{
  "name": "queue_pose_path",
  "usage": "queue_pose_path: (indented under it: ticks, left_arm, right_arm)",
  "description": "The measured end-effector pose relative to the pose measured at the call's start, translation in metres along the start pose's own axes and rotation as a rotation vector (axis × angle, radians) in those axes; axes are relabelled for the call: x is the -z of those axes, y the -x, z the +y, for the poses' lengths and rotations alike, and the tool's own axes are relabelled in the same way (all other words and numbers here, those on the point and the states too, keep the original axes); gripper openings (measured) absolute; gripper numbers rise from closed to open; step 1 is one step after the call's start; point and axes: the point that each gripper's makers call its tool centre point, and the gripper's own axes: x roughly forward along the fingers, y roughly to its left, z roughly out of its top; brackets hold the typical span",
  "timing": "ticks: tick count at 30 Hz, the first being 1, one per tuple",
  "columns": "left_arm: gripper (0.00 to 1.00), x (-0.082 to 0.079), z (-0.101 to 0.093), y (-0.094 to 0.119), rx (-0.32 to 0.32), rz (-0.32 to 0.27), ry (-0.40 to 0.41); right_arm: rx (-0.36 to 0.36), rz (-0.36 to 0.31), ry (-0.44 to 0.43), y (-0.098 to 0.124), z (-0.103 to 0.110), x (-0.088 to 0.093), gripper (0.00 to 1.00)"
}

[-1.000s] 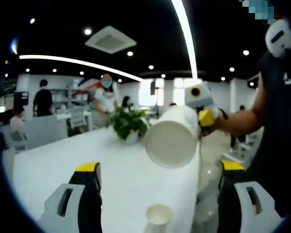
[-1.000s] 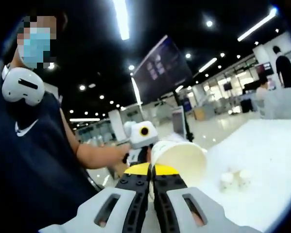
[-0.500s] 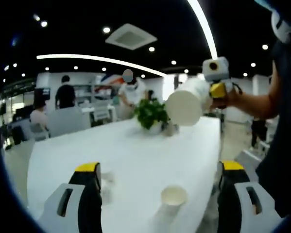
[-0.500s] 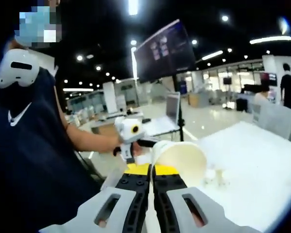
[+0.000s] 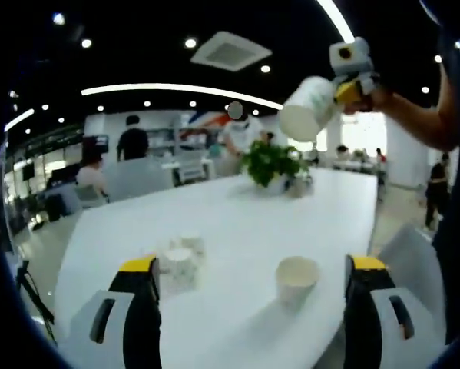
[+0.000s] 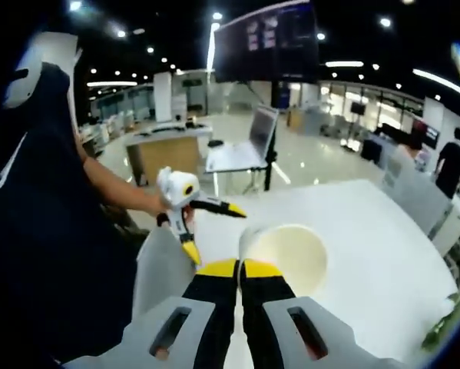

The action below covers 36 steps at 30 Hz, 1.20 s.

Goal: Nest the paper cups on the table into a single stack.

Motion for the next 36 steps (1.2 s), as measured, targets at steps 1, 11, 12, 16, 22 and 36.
queue_pose_path:
  ticks: [1,11,12,16,22,36]
  left_arm:
    - [0.99,0.006,0.004,0.001,-0.030,0.012,-0.009]
    - [0.99,0.030,-0.002,-0.006,-0.061,0.064,-0.041]
    - [0.99,0.028,-0.003,-0.005,-0.057,0.055,-0.044]
    - [0.99,0.033,-0.007,-0.006,-0.046,0.066,-0.057]
    - [0.99,0.038,-0.017,-0.006,-0.008,0.095,-0.041]
    - [0.99,0.048,-0.021,-0.007,0.028,0.132,0.001]
  right_arm:
    - [-0.001,0.009,0.004,0.000,0.000,-0.001,0.00]
    - [-0.028,0.229,0.163,0.001,-0.003,-0.013,0.00]
    - [-0.035,0.246,0.178,0.000,-0.003,-0.014,0.00]
    - [-0.069,0.343,0.224,-0.004,0.000,-0.010,0.00]
    - [-0.118,0.465,0.290,-0.011,0.005,-0.002,0.00]
    - [-0.173,0.595,0.326,-0.021,0.011,0.020,0.00]
